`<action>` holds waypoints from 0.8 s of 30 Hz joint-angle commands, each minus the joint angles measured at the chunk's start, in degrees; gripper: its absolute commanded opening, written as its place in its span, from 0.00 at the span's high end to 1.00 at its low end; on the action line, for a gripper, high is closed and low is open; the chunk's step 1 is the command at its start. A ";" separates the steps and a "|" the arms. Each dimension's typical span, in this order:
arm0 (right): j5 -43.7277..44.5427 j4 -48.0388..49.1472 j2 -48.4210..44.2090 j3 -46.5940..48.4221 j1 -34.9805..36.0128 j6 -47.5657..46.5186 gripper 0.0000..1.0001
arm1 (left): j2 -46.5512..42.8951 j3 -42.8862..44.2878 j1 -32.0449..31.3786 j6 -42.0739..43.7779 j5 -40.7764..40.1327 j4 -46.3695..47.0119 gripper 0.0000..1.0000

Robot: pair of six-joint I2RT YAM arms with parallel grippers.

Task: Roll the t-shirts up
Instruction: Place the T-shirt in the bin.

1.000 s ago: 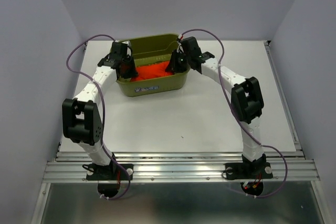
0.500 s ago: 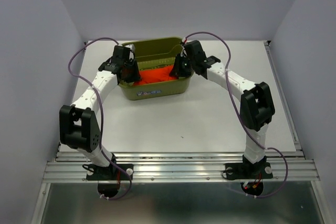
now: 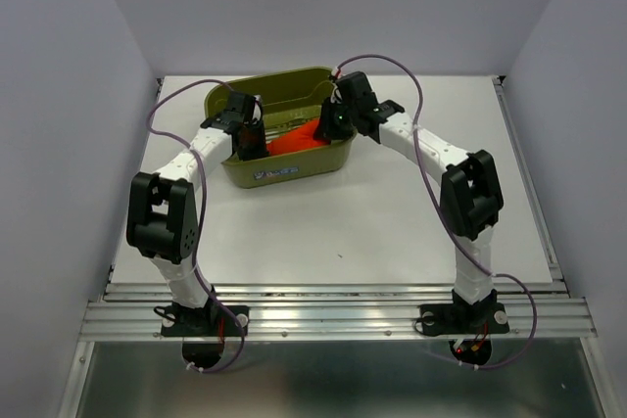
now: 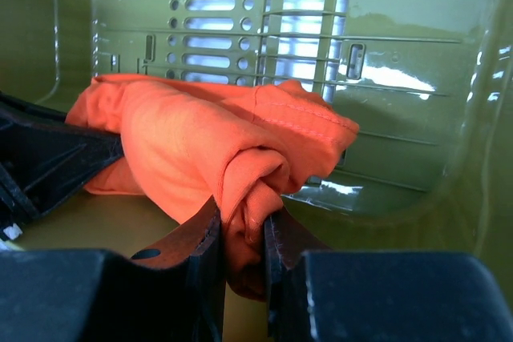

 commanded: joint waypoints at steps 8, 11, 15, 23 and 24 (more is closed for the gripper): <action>2.86 -8.42 10.38 4.03 0.29 -5.36 0.99 | 0.93 0.78 0.04 2.16 -2.56 -1.19 1.00; 4.53 -9.73 11.17 4.91 0.29 -6.42 0.99 | 0.93 1.48 0.04 2.25 -3.53 -1.63 1.00; 7.25 -10.89 11.70 7.02 0.29 -6.60 0.99 | 0.58 2.63 0.13 2.51 -5.03 -2.34 1.00; 13.32 -10.19 10.03 9.05 0.29 -7.73 0.99 | -1.44 3.59 0.13 2.25 -6.08 -2.60 1.00; 13.58 -10.09 9.94 9.83 0.29 -7.83 0.99 | -2.05 3.60 0.13 2.08 -6.08 -2.51 1.00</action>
